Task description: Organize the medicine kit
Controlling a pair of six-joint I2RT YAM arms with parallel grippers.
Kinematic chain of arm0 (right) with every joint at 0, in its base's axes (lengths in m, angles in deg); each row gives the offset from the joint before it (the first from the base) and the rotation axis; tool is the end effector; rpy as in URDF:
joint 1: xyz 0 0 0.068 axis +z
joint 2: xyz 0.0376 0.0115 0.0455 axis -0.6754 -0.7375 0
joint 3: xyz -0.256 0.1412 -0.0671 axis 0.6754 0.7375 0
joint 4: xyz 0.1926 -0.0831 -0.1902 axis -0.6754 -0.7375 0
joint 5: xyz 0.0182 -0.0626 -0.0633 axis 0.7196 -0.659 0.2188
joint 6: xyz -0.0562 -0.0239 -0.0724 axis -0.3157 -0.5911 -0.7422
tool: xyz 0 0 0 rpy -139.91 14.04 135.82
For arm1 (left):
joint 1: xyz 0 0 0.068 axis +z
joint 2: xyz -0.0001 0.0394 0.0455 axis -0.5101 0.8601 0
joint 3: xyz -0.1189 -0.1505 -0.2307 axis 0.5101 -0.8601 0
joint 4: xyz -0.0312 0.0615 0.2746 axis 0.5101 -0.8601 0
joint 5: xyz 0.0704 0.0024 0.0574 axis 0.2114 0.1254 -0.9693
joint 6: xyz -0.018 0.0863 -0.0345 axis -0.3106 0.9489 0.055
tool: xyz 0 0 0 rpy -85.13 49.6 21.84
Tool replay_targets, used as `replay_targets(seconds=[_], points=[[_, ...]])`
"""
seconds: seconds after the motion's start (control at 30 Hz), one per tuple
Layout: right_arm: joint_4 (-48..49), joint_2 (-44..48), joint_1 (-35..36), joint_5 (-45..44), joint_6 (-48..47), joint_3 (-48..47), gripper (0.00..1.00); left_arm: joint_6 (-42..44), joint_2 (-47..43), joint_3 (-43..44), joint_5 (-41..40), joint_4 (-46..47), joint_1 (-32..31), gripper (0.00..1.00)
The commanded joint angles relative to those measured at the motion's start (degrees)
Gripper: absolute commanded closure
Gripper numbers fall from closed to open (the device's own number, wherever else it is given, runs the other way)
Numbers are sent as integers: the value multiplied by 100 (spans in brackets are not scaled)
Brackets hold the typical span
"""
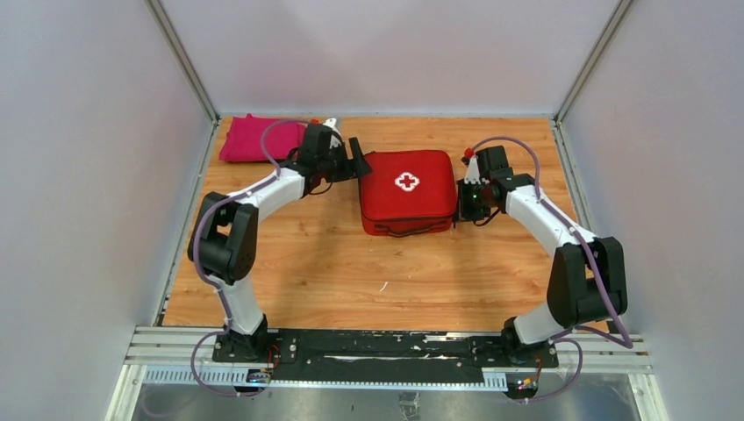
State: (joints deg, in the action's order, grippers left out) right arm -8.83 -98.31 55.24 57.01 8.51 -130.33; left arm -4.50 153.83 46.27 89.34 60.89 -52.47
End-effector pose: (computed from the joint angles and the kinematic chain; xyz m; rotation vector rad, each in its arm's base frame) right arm 0.3407 0.1021 0.2217 -0.1652 2.5346 0.5274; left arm 0.4319 -0.1922 0.2278 -0.0457 2.2210 -0.7543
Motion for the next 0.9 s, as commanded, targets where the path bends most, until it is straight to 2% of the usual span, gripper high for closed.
replay_targets(seconds=[0.0, 0.17, 0.33, 0.4, 0.53, 0.77, 0.8, 0.87], points=[[-126, -80, -54, 160, -185, -180, 100, -195, 408, 288, 204, -38, 74, 22], [-155, -79, -53, 175, -261, -154, 100, -343, 639, 349, 293, 95, 102, 34], [-182, -116, -54, 225, -334, -212, 100, -467, 587, 234, 512, 303, 101, 61], [-219, -155, -54, 215, -365, -267, 100, -518, 460, 70, 560, 350, 101, 66], [-234, -301, -54, 227, -401, -435, 100, -730, -90, -626, 567, 550, 97, 72], [-322, -769, 2, 360, -599, -940, 100, -1000, -1602, -2180, 320, 675, 97, 74], [-365, -887, 19, 386, -699, -1061, 100, -1018, -1877, -2430, 270, 659, 97, 73], [-451, -1078, 61, 493, -922, -1318, 100, -1029, -2412, -2892, 68, 486, 97, 65]])
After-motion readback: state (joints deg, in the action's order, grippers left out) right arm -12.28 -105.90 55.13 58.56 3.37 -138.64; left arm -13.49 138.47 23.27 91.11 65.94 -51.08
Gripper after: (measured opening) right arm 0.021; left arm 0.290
